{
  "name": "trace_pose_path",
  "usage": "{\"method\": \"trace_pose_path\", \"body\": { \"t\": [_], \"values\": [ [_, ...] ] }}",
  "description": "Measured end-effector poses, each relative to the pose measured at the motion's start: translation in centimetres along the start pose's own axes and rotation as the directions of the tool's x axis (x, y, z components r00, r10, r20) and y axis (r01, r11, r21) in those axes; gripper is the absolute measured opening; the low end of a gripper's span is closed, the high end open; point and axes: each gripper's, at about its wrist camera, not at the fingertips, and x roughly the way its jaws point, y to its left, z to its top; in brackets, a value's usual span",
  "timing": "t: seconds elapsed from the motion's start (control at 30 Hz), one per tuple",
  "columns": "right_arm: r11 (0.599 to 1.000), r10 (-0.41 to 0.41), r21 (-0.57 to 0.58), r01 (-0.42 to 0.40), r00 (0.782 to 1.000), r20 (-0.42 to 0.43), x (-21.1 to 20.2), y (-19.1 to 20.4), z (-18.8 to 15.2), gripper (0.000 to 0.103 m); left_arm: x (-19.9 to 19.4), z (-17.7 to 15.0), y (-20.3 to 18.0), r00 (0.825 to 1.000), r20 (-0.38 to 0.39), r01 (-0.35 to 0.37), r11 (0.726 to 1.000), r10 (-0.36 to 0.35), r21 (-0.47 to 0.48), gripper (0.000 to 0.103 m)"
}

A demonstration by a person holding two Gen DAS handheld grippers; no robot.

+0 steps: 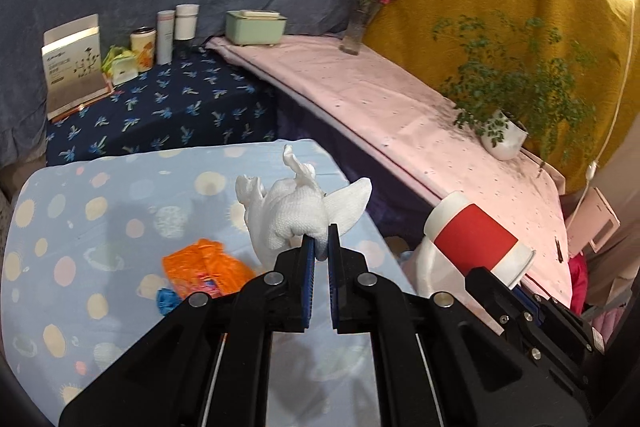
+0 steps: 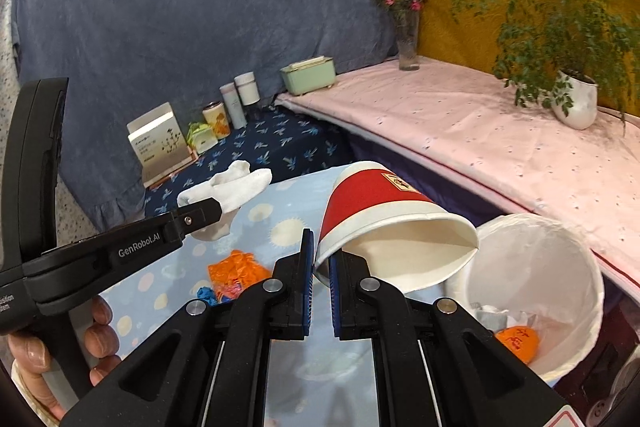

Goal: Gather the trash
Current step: 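Carry the glove and cup over the wastebasket and open both grippers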

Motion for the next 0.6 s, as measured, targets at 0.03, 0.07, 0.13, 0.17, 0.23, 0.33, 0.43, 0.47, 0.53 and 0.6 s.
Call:
{"method": "trace_pose_path", "body": {
  "t": [0.03, 0.07, 0.13, 0.17, 0.23, 0.33, 0.43, 0.47, 0.53, 0.6],
  "values": [
    [1.0, -0.009, 0.005, 0.009, 1.0, 0.006, -0.4, -0.5, 0.0, 0.007, 0.0, 0.0, -0.8, 1.0, 0.0, 0.008, 1.0, -0.008, 0.01, 0.006],
    [1.0, -0.017, 0.009, 0.016, 1.0, 0.011, -0.9, -1.0, 0.0, 0.007, 0.0, -0.1, -1.5, 1.0, -0.001, 0.015, 1.0, -0.015, 0.02, 0.006],
    [0.999, -0.033, 0.02, 0.033, 0.999, 0.02, -1.6, -2.1, 0.1, 0.007, -0.1, -0.3, -3.1, 0.999, -0.006, 0.034, 0.999, -0.034, 0.042, 0.006],
    [0.999, -0.041, 0.024, 0.041, 0.999, 0.024, -2.0, -2.6, 0.1, 0.007, -0.1, -0.3, -4.0, 0.999, -0.009, 0.042, 0.998, -0.042, 0.052, 0.006],
    [0.998, -0.06, 0.034, 0.058, 0.998, 0.033, -2.8, -3.8, -0.1, 0.007, 0.0, -0.7, -5.6, 0.998, -0.015, 0.059, 0.995, -0.058, 0.077, 0.006],
    [0.995, -0.087, 0.052, 0.085, 0.995, 0.041, -3.7, -5.6, -0.2, 0.007, 0.4, -1.1, -8.0, 0.996, -0.03, 0.088, 0.99, -0.085, 0.108, 0.006],
    [0.991, -0.116, 0.076, 0.112, 0.992, 0.048, -4.6, -7.5, -0.4, 0.007, 0.8, -1.7, -10.2, 0.993, -0.049, 0.115, 0.983, -0.109, 0.142, 0.006],
    [0.989, -0.125, 0.084, 0.121, 0.991, 0.049, -4.8, -8.2, -0.5, 0.007, 1.0, -1.9, -11.1, 0.992, -0.056, 0.124, 0.98, -0.116, 0.157, 0.006],
    [0.985, -0.145, 0.104, 0.139, 0.988, 0.049, -5.3, -9.5, -0.7, 0.007, 1.5, -2.3, -12.6, 0.989, -0.071, 0.139, 0.973, -0.128, 0.183, 0.006],
    [0.98, -0.163, 0.121, 0.156, 0.985, 0.047, -5.7, -10.7, -1.0, 0.007, 1.9, -2.8, -13.9, 0.986, -0.087, 0.158, 0.967, -0.143, 0.2, 0.006]
  ]
}}
